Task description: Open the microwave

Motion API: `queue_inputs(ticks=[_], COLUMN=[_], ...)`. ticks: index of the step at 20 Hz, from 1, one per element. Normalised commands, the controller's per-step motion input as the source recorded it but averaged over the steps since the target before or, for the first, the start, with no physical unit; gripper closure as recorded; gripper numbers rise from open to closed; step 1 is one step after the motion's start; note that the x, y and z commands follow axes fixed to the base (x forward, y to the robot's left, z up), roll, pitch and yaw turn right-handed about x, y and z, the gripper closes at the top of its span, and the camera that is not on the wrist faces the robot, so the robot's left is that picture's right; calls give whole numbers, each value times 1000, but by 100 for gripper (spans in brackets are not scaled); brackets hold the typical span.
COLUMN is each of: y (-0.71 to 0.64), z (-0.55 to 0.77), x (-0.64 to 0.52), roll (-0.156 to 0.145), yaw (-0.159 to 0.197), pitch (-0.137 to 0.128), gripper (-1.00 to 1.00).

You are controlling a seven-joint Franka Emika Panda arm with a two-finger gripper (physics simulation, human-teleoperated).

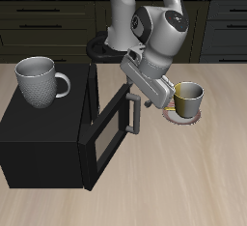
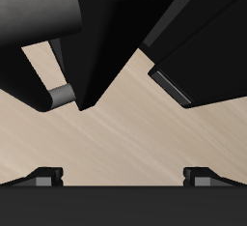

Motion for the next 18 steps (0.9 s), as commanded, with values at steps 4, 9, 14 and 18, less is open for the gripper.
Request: queue_inputs(ticks=[4, 9, 14, 18], y=[242, -452, -657, -425], z=[-1717, -229, 247, 499], x=[-605, -124, -69, -31], roll=[128, -90, 31, -19], yaw=[148, 418, 296, 194], pitch=[317, -172, -107, -143], gripper=[-100, -100, -100, -100])
